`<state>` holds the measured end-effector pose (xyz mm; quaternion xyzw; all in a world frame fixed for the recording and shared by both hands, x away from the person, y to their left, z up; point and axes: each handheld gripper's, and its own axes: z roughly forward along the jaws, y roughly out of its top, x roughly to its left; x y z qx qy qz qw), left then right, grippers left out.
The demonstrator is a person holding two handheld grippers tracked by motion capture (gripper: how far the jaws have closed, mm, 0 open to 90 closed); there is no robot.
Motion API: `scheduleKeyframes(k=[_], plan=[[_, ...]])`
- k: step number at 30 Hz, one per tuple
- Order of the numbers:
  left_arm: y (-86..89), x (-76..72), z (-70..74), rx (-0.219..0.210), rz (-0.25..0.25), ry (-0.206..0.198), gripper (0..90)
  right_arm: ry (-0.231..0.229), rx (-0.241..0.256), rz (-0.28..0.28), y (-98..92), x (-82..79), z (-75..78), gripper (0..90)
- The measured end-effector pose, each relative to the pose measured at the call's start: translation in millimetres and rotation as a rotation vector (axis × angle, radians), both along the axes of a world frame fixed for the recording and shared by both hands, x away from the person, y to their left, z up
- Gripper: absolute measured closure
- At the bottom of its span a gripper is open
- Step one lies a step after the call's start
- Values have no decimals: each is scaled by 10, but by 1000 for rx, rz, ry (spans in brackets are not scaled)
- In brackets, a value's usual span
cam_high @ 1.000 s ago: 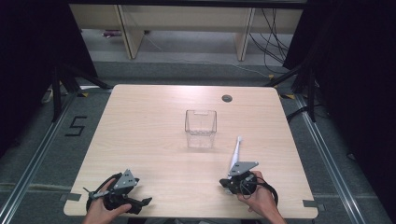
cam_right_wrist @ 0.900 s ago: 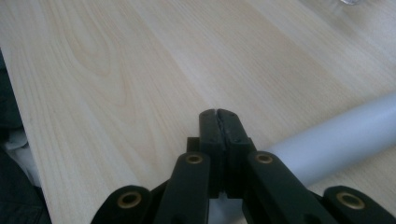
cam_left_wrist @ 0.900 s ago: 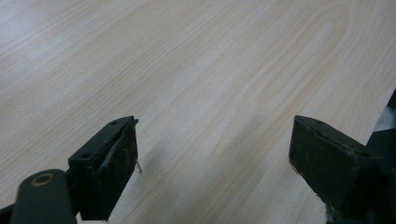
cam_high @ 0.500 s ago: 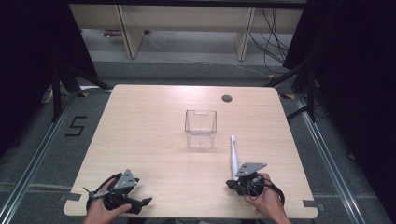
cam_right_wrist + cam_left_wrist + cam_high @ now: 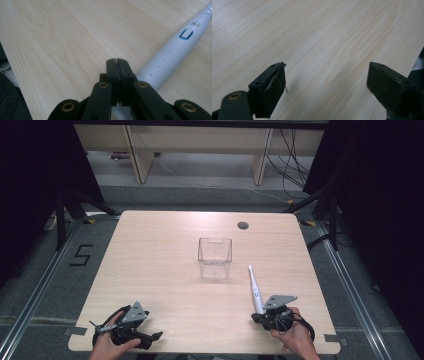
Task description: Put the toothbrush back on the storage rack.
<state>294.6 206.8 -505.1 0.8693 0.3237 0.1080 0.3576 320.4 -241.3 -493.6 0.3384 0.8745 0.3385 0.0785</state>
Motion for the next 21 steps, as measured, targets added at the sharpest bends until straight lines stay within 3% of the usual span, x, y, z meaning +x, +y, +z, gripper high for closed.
scheduleKeyframes(k=[3,7,8,9,15,17,18,21], plan=[[1,-2,1,2,2,0,151,17,-10,-10,-38,-11,12,890],[-1,-3,1,1,2,0,152,8,9,-18,-94,-23,-1,890],[-1,-3,1,2,2,0,152,-5,-9,16,-118,-3,-3,890],[5,0,5,11,-4,-1,152,9,8,-30,-138,-24,-11,888],[9,2,5,16,-5,-1,152,35,-5,-56,-223,-49,21,887],[-1,-3,-1,4,3,0,151,32,17,-72,-241,-63,5,887],[10,3,7,21,-9,-1,152,14,13,-60,-271,-45,-2,887],[8,2,6,18,-6,-1,152,27,11,-84,-317,-59,-1,888]])
